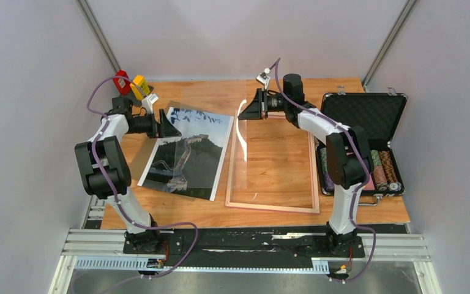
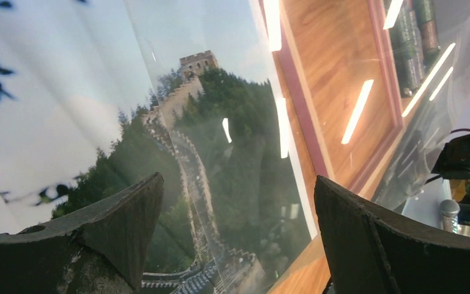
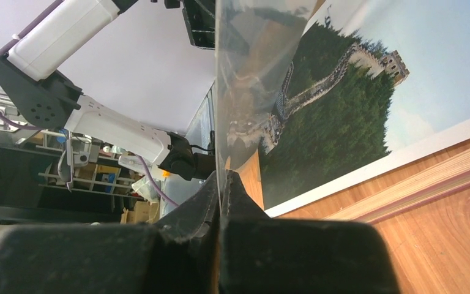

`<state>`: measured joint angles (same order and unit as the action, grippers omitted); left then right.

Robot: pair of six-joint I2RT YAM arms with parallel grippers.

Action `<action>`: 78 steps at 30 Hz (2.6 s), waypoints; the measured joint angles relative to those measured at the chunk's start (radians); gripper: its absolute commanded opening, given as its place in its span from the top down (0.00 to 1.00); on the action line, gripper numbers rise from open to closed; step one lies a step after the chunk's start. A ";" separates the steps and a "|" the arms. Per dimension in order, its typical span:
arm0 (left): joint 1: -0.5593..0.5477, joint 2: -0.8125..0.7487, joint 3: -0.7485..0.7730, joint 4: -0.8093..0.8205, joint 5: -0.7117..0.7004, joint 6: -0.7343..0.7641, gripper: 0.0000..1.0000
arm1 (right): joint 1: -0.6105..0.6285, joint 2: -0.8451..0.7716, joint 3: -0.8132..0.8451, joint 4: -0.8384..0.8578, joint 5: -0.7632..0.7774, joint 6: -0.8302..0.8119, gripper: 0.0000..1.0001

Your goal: Put the photo into the frame

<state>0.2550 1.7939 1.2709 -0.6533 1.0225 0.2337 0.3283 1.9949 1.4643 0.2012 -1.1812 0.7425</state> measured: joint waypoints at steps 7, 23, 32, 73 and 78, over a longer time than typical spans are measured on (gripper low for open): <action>-0.005 0.036 0.000 0.012 0.073 0.009 0.00 | -0.018 -0.038 -0.038 0.060 -0.018 0.043 1.00; -0.061 0.063 0.000 0.067 0.193 -0.023 0.00 | -0.045 -0.086 -0.066 0.229 -0.057 0.195 1.00; -0.093 0.063 0.000 0.121 0.238 -0.077 0.04 | -0.057 -0.113 -0.091 0.316 -0.067 0.271 1.00; -0.140 -0.055 -0.085 0.275 0.324 -0.388 0.86 | -0.142 -0.134 -0.248 0.355 0.091 0.189 1.00; -0.145 -0.067 -0.089 0.314 0.322 -0.434 1.00 | -0.142 -0.133 -0.256 0.356 0.108 0.189 1.00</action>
<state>0.1104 1.7271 1.1824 -0.3389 1.3449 -0.2005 0.1860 1.8618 1.2087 0.5568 -1.0729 0.9318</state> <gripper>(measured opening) 0.036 0.003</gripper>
